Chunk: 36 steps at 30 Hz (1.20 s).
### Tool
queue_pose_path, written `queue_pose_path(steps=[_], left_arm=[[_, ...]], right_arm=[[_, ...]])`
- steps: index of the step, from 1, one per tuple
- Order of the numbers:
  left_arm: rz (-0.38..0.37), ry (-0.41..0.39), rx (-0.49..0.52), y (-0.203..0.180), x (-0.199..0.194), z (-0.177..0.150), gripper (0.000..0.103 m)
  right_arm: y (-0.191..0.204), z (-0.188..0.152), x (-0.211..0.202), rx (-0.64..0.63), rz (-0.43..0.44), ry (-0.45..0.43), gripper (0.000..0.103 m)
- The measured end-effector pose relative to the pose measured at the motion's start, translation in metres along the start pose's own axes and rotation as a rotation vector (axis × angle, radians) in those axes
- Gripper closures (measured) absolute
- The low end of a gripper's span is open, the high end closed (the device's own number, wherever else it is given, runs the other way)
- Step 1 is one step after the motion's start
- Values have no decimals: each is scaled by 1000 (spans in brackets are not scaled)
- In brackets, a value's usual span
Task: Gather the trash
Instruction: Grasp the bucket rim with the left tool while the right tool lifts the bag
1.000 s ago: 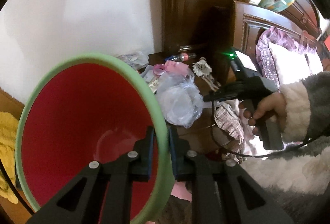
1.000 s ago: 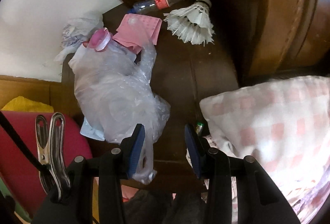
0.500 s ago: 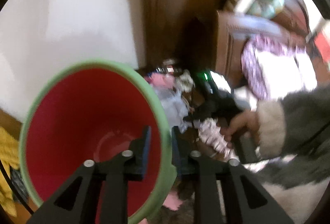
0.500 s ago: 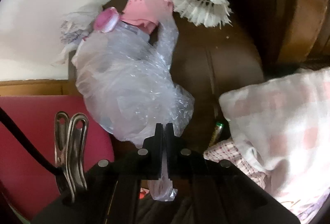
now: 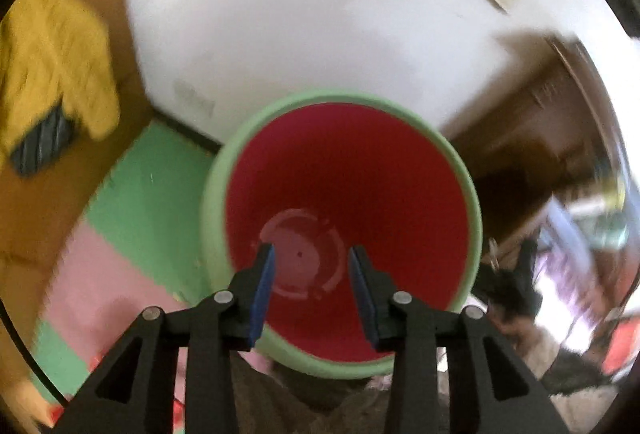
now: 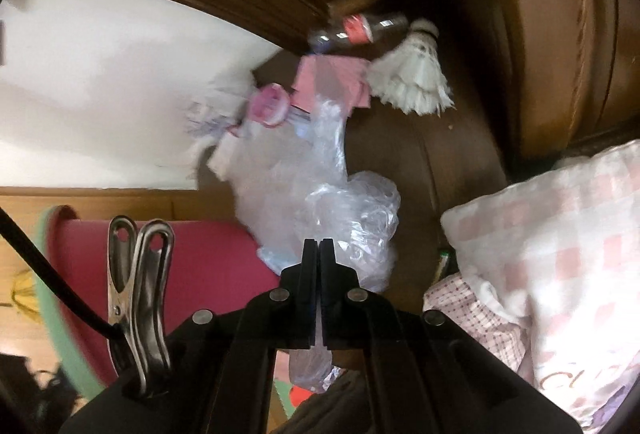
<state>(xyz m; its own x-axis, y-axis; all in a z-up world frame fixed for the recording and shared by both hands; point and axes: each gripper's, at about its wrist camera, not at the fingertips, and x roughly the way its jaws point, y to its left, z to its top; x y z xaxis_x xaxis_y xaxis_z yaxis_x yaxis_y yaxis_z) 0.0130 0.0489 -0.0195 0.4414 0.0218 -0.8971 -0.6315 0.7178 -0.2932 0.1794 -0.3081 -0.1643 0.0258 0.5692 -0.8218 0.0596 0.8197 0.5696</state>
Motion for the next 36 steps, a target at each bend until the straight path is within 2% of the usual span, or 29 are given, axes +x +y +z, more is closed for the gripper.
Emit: queue_pose_path(steps=[4,8,10,14,16,18,20,22,24,26,28,30,32,33,36], left_arm=[[19,12,-42,10,14,1,65],[64,-2,-23,3,18,5,62],[75,-27,-50,6,11,8,61],[46,-54,-111,12,4,6,55],[87,-38,-106,12,5,7,54],[115,-97,-102,6,-7,8,52],[108,-159,-77,0,-19,8,36],[155,-224,-57,-4,-25,7,29],[191,-208,-78,1,-18,8,29],[225,-154,-103,8,-4,9,28],[207,-91,-139,19,12,7,29],[169,-30,-192,31,27,4,37],[125,24,-226,36,36,-2,74],[154,47,-227,37,41,-4,80],[157,38,-208,34,41,-7,80]], right_arm=[[14,-7,-29,-30,33,-33,101],[29,-11,-50,-108,9,-58,101],[38,-14,-57,-134,7,-66,101],[59,-17,-65,-220,-29,-90,101],[68,-17,-56,-254,-57,-89,101],[69,-19,-57,-256,-55,-87,101],[71,-19,-57,-254,-47,-90,101],[72,-20,-61,-265,-43,-92,101],[73,-22,-66,-274,-37,-90,101],[76,-24,-74,-273,-25,-86,101],[80,-25,-86,-267,-4,-90,101],[84,-25,-96,-264,11,-97,101],[90,-27,-106,-271,25,-101,101],[94,-29,-112,-284,30,-104,101],[103,-31,-122,-304,32,-102,101]])
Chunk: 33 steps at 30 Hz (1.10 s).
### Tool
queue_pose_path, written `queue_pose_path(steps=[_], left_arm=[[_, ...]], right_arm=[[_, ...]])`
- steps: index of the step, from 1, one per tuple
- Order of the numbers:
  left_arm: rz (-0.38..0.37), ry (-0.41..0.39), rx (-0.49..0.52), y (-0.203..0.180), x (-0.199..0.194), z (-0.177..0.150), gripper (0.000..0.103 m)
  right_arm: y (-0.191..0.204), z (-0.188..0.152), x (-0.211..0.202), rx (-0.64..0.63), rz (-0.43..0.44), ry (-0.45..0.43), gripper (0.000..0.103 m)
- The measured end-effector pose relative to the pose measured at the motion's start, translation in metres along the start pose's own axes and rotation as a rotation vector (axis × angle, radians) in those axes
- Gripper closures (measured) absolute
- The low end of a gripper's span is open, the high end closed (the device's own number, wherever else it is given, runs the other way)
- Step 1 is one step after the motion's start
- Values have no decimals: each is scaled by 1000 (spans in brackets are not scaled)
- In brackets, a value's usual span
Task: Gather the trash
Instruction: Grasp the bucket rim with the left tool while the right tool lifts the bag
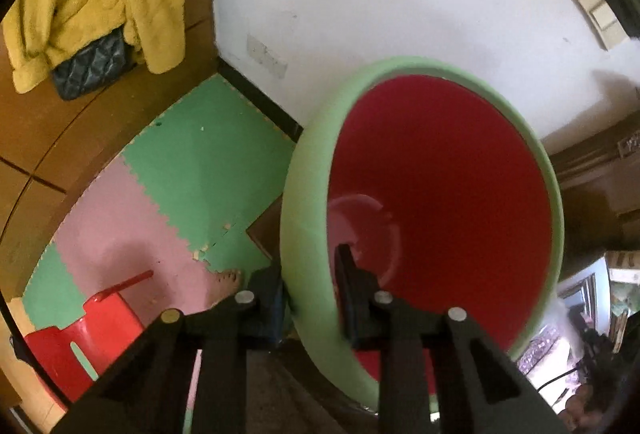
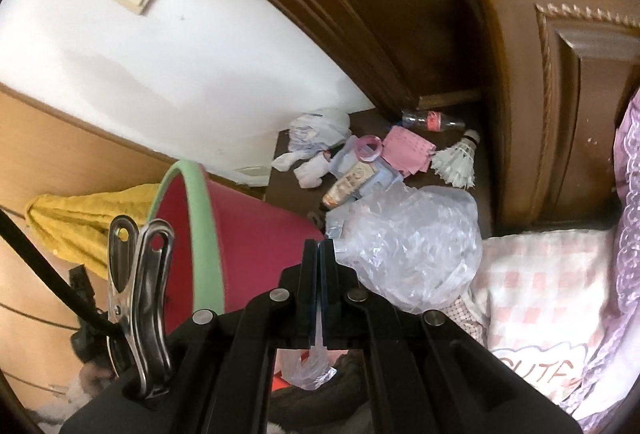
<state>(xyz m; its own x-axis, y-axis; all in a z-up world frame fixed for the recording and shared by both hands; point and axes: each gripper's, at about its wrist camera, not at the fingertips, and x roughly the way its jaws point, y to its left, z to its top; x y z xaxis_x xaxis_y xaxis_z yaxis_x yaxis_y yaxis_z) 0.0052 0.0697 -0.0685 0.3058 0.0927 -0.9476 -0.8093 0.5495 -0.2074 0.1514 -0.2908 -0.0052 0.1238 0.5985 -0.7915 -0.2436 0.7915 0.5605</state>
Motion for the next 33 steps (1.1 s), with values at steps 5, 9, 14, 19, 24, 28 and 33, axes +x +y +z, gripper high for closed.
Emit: queue_pose_path(steps=[5,9,14,19,24,28,33], left_arm=[[2,-12,-47,2,0,3,82],[-7,53,9,-4,11,3,81],[-24,93,-26,1,21,0,84],[17,105,17,-10,27,-6,84],[17,109,8,-11,31,-6,85],[8,114,-1,-6,30,-3,84],[50,67,-64,6,14,3,65]], right_arm=[[14,1,-17,-18,21,7,101],[32,5,-35,-59,47,-10,101],[64,13,-63,-141,81,-80,101],[100,22,-92,-236,134,-133,101],[131,29,-120,-286,240,-166,101],[162,34,-137,-339,323,-197,101],[196,35,-144,-429,379,-217,101]])
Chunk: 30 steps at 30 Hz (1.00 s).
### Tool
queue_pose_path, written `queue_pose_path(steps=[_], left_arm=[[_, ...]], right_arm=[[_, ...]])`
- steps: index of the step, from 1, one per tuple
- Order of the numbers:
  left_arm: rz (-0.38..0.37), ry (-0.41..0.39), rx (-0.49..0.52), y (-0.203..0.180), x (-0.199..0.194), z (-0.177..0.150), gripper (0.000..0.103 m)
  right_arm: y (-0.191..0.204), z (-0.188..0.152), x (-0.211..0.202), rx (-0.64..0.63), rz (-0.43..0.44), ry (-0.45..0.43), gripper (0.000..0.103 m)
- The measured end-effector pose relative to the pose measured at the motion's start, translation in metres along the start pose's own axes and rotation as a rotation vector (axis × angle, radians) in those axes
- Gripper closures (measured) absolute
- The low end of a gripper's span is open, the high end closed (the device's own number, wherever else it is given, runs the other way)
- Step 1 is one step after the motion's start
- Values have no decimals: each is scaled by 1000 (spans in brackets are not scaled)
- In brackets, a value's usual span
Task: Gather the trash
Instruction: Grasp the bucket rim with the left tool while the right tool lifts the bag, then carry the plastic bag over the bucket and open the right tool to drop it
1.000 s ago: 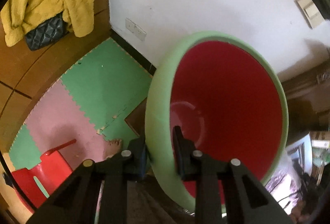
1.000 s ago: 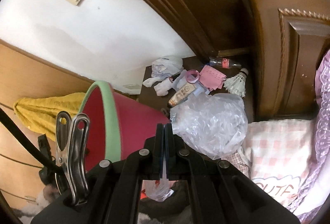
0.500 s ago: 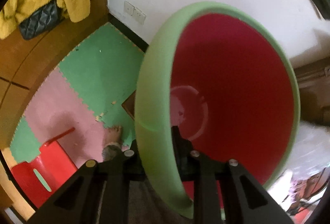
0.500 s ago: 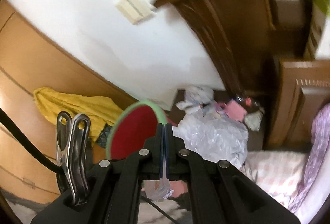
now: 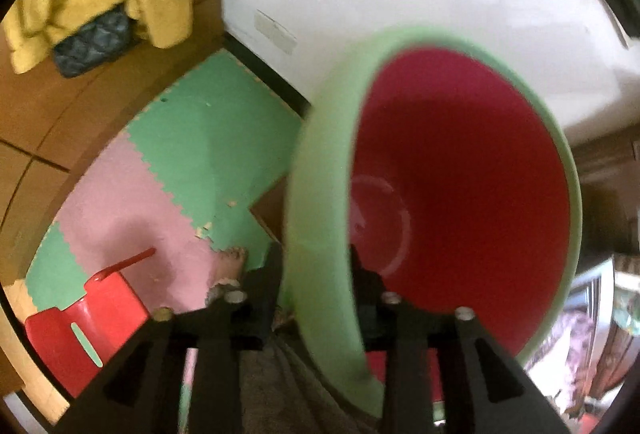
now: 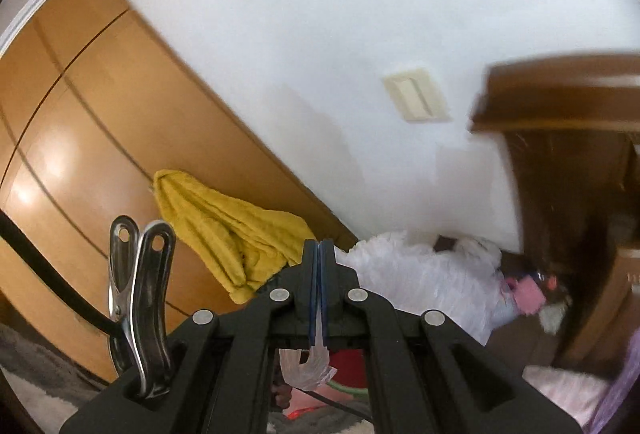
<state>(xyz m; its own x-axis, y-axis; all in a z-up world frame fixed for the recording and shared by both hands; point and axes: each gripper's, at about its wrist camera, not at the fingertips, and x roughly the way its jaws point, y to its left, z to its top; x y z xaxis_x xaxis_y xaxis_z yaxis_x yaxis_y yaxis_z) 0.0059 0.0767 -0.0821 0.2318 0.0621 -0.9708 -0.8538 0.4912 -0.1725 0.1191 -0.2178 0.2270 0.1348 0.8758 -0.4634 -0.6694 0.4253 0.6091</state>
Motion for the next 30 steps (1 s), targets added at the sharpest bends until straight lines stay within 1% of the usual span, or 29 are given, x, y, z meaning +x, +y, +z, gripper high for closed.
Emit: queue_pose_path(steps=[1,3,4,5,7,9,13,16,20,24,27,29,30], left_arm=[[-6,-8,-18,3,-3,0,64],[-29,-14,-57,9,-11,2,69],[-35,-18,-63,10,-14,4,82],[-28,-26,-61,10,-17,4,84],[8,-56,-44,8,-24,5,85],[9,-64,-43,8,-25,5,85],[-23,-63,-69,15,-24,9,85],[-51,-59,-80,19,-25,11,85],[-61,-49,-91,22,-24,12,85],[-98,-29,-124,27,-24,11,84],[-102,-31,-115,27,-25,9,84],[-97,-28,-112,25,-25,8,84],[-94,-25,-111,24,-24,8,84]], right_arm=[[7,1,3,-28,6,3,101],[15,0,9,-57,26,18,101],[19,-1,14,-65,42,31,101],[20,0,18,-70,51,39,101],[28,-1,27,-83,67,63,101],[34,0,36,-100,79,78,101],[45,3,54,-137,102,100,101],[47,-1,70,-135,116,128,101],[41,-14,100,-113,130,173,101],[28,-34,131,-67,145,223,101],[15,-53,160,-53,129,283,101],[7,-67,182,-56,91,341,101],[-3,-78,197,-55,54,383,101]])
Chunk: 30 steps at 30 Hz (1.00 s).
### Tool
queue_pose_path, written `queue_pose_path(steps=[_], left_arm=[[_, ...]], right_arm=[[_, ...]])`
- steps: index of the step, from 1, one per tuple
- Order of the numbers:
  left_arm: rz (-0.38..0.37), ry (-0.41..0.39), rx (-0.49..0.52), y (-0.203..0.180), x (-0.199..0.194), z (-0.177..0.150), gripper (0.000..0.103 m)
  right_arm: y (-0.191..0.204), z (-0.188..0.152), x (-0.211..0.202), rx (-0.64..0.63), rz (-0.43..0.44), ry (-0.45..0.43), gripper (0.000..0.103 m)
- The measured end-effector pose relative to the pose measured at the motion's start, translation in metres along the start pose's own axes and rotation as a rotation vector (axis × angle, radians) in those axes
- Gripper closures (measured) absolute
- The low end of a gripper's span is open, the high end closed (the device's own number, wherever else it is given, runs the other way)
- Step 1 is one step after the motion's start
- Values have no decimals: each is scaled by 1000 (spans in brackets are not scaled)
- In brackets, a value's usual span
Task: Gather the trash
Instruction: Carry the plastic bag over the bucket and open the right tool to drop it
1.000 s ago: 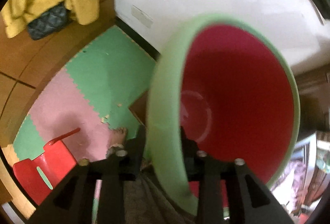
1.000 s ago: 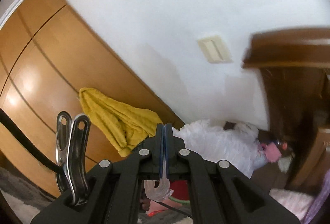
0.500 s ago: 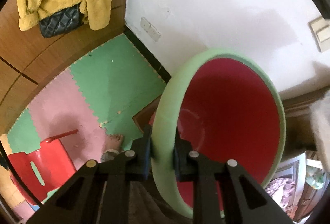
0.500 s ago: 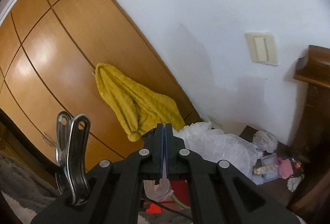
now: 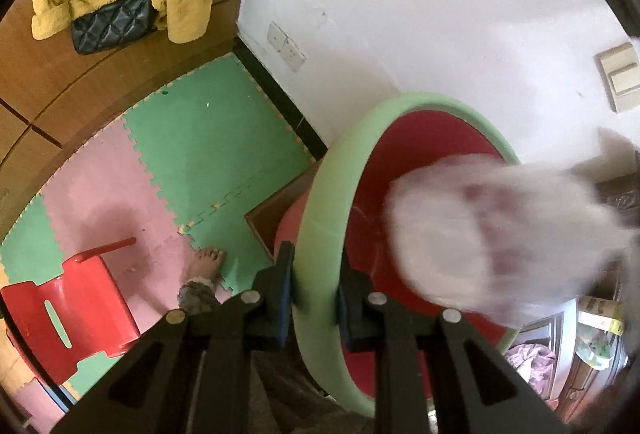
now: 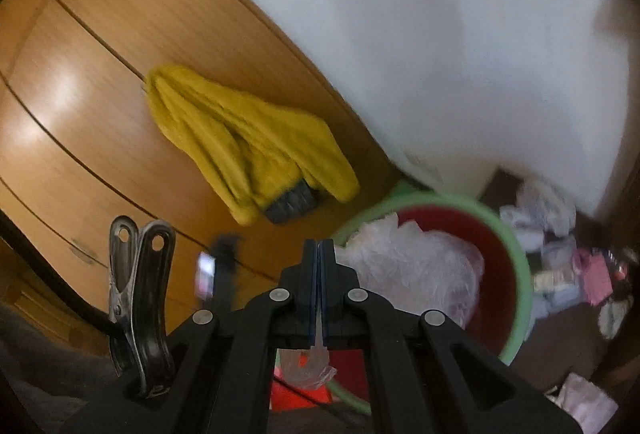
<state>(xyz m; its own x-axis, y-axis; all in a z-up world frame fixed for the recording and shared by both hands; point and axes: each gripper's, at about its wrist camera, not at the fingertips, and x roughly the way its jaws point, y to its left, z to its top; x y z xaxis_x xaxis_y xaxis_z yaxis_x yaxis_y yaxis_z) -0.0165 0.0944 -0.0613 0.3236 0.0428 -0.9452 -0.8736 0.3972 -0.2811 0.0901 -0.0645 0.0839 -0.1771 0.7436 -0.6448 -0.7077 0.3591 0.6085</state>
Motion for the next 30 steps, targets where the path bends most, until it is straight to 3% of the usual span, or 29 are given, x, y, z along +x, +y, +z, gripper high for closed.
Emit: queue_pose_path(steps=[5,11,13,15,18,20,23,25,26,27,28,29,30], left_arm=[[10,9,23,-2,2,1,84],[46,-9,61,-11,3,-2,84],[30,7,53,-8,4,1,84],[29,24,63,-8,4,4,84],[15,29,87,-8,5,4,84],[0,32,81,-7,6,4,84],[-11,44,74,-5,9,6,83],[-18,54,75,-4,11,8,83],[-21,57,77,-4,12,7,83],[-23,60,80,-4,13,7,83],[-23,62,80,-5,14,7,83],[-22,64,80,-5,14,7,83],[-20,68,81,-6,15,7,83]], right_arm=[[-34,-18,52,42,-163,137,100],[-50,-24,81,89,-156,202,99],[-49,-23,90,74,-181,234,92],[-49,-22,94,61,-191,242,82],[-51,-19,92,146,-109,238,82],[-50,-16,89,148,-132,218,82],[-33,-9,81,-13,-187,186,82],[-22,-7,74,-89,-231,147,71],[-21,-7,75,-90,-229,162,51],[-24,-7,80,-60,-193,219,45],[-28,-9,87,-24,-126,282,45],[-35,-13,94,36,-2,350,45],[-38,-15,96,69,64,377,45]])
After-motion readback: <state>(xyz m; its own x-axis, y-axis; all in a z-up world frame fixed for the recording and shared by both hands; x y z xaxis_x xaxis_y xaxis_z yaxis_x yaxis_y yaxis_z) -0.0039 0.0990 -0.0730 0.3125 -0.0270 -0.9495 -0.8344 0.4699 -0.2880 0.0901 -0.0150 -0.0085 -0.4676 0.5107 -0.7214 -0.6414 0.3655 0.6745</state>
